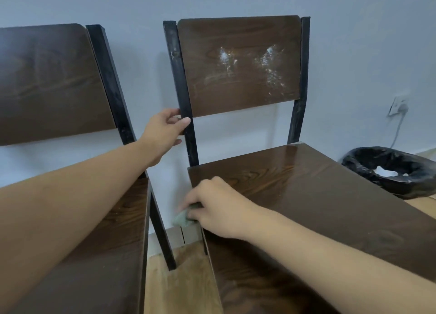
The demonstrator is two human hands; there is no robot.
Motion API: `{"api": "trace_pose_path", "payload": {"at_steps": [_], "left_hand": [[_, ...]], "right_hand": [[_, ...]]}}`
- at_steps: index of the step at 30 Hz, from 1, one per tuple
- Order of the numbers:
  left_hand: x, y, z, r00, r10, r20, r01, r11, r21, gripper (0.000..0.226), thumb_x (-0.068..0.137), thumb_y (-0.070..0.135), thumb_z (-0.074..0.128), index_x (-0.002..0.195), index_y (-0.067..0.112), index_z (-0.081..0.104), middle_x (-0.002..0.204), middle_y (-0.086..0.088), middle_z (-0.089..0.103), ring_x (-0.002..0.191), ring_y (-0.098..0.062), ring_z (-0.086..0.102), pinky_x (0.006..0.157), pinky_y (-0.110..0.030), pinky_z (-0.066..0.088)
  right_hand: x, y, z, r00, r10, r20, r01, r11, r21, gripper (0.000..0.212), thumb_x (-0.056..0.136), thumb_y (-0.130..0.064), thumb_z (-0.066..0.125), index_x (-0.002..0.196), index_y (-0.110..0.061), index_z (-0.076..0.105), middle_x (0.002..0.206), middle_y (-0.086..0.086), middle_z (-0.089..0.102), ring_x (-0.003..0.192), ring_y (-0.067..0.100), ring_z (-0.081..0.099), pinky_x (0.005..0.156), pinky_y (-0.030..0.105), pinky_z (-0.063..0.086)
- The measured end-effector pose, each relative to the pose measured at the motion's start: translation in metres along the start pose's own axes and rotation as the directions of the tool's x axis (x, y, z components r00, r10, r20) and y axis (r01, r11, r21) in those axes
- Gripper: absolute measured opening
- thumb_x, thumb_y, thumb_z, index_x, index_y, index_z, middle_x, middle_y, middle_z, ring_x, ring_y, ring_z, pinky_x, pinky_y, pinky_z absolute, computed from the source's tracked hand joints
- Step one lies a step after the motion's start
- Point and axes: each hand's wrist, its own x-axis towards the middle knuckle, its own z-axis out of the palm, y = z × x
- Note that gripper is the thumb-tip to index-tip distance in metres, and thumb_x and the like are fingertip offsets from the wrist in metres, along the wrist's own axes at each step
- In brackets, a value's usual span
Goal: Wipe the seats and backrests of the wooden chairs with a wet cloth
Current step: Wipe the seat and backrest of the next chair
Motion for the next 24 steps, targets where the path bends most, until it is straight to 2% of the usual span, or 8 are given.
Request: {"api": "trace_pose_path", "payload": {"at_steps": [3,5,7,9,13,18,22,24], "left_hand": [[-0.001,-0.001,0.004,0.999,0.025,-0.026,-0.026,0.999,-0.048,0.037,0.102,0.020,0.061,0.139,0.020,0.056,0.130,-0.007,0.061,0.112,-0.025,0.069,0.092,-0.038,0.060],[-0.001,-0.006,0.004,0.999,0.028,-0.031,-0.031,0.996,-0.087,0.027,0.103,0.021,0.059,0.130,0.021,0.059,0.130,-0.008,0.061,0.116,-0.027,0.069,0.092,-0.039,0.062],[-0.001,-0.014,0.002,0.998,0.032,-0.052,-0.036,0.997,-0.070,0.020,0.104,0.022,0.058,0.124,0.023,0.060,0.125,-0.004,0.061,0.114,-0.026,0.069,0.089,-0.036,0.061],[0.003,-0.023,0.000,0.996,0.036,-0.080,-0.040,0.998,-0.052,0.024,0.104,0.022,0.057,0.128,0.025,0.058,0.124,-0.001,0.058,0.112,-0.023,0.068,0.088,-0.034,0.059],[0.013,-0.031,0.009,0.995,0.028,-0.099,-0.034,0.998,-0.051,0.045,0.104,0.023,0.057,0.148,0.017,0.050,0.133,-0.002,0.056,0.117,-0.026,0.064,0.094,-0.038,0.057],[0.017,-0.030,0.016,0.994,0.051,-0.097,-0.055,0.998,-0.037,0.050,0.104,0.025,0.058,0.152,0.016,0.047,0.136,-0.001,0.055,0.122,-0.029,0.063,0.102,-0.048,0.056],[0.015,-0.028,0.019,0.995,0.064,-0.080,-0.068,0.996,-0.049,0.046,0.104,0.025,0.057,0.149,0.016,0.050,0.132,0.000,0.057,0.119,-0.026,0.064,0.102,-0.047,0.057],[0.017,-0.029,0.017,0.994,0.078,-0.072,-0.082,0.995,-0.049,0.046,0.103,0.028,0.058,0.147,0.017,0.052,0.137,-0.004,0.058,0.120,-0.029,0.066,0.100,-0.049,0.058]], "right_hand": [[-0.003,0.009,-0.031,0.977,0.073,-0.200,-0.047,0.990,0.131,0.022,0.092,-0.016,0.067,0.107,-0.027,0.080,0.104,-0.010,0.077,0.100,0.005,0.065,0.095,0.022,0.050],[0.016,0.021,-0.032,0.939,0.048,-0.341,-0.021,0.996,0.084,0.026,0.094,-0.012,0.065,0.111,-0.025,0.079,0.108,-0.007,0.077,0.103,0.008,0.065,0.094,0.019,0.049],[0.039,0.027,-0.010,0.967,-0.061,-0.247,0.053,0.998,-0.039,0.029,0.095,-0.008,0.062,0.116,-0.021,0.077,0.116,0.000,0.076,0.111,0.017,0.066,0.102,0.029,0.049],[0.058,0.043,0.011,0.984,-0.111,-0.139,0.089,0.984,-0.152,0.029,0.096,-0.007,0.060,0.117,-0.019,0.075,0.117,0.007,0.075,0.110,0.026,0.067,0.099,0.041,0.053],[0.067,0.130,-0.033,0.956,0.099,-0.275,-0.177,0.944,-0.277,0.028,0.094,-0.002,0.053,0.097,-0.014,0.078,0.094,0.012,0.074,0.087,0.031,0.068,0.080,0.047,0.060],[0.015,0.233,-0.114,0.812,0.380,-0.442,-0.549,0.754,-0.360,0.030,0.090,-0.001,0.052,0.097,-0.015,0.078,0.090,0.013,0.070,0.085,0.034,0.067,0.079,0.040,0.058],[-0.040,0.285,-0.160,0.621,0.572,-0.535,-0.749,0.634,-0.193,0.020,0.083,-0.002,0.057,0.082,-0.011,0.075,0.087,0.014,0.071,0.089,0.036,0.070,0.078,0.036,0.057],[-0.052,0.278,-0.170,0.502,0.601,-0.622,-0.783,0.621,-0.033,0.026,0.083,0.001,0.055,0.080,-0.010,0.079,0.086,0.016,0.073,0.082,0.035,0.070,0.078,0.036,0.059]]}}
